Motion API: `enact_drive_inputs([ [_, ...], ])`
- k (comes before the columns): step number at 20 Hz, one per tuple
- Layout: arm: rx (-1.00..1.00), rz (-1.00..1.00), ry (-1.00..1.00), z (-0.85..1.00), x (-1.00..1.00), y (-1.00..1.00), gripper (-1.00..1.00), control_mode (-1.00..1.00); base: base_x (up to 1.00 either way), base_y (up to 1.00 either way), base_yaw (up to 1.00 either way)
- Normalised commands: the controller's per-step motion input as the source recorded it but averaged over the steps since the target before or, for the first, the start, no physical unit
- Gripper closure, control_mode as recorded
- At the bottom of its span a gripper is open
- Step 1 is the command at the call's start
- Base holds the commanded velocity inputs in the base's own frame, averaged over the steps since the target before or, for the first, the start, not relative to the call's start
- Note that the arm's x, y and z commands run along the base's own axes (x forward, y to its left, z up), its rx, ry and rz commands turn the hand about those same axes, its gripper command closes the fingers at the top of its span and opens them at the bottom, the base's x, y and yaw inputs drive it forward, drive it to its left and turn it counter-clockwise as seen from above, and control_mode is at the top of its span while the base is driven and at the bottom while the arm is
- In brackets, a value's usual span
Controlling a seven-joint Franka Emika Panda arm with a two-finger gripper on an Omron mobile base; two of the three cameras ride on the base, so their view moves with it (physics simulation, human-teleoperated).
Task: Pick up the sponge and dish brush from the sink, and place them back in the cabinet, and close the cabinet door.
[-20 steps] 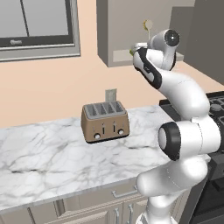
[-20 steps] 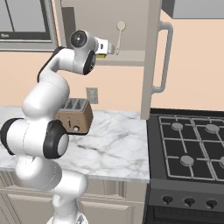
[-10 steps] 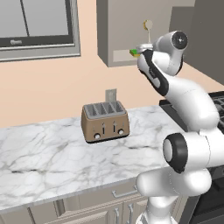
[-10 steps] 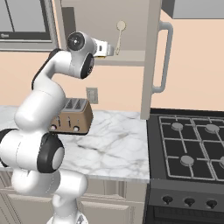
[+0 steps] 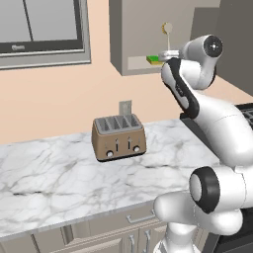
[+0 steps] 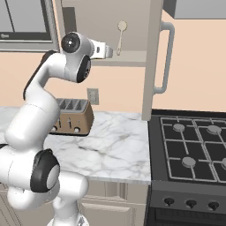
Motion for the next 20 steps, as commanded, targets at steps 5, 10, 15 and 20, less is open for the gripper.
enact_drive_inputs([
  [5,0.00,0.00,0.00,0.06,-0.46,0.00,-1.00,-1.00,0.00,0.00,0.00],
  [10,0.02,0.00,0.00,0.04,-0.55,0.00,-1.00,-1.00,0.00,0.00,0.00],
  [15,0.02,0.00,0.00,0.03,-0.55,0.00,-1.00,-1.00,0.00,0.00,0.00],
  [20,0.02,-0.01,0.00,0.08,-0.55,0.00,-1.00,-1.00,0.00,0.00,0.00],
])
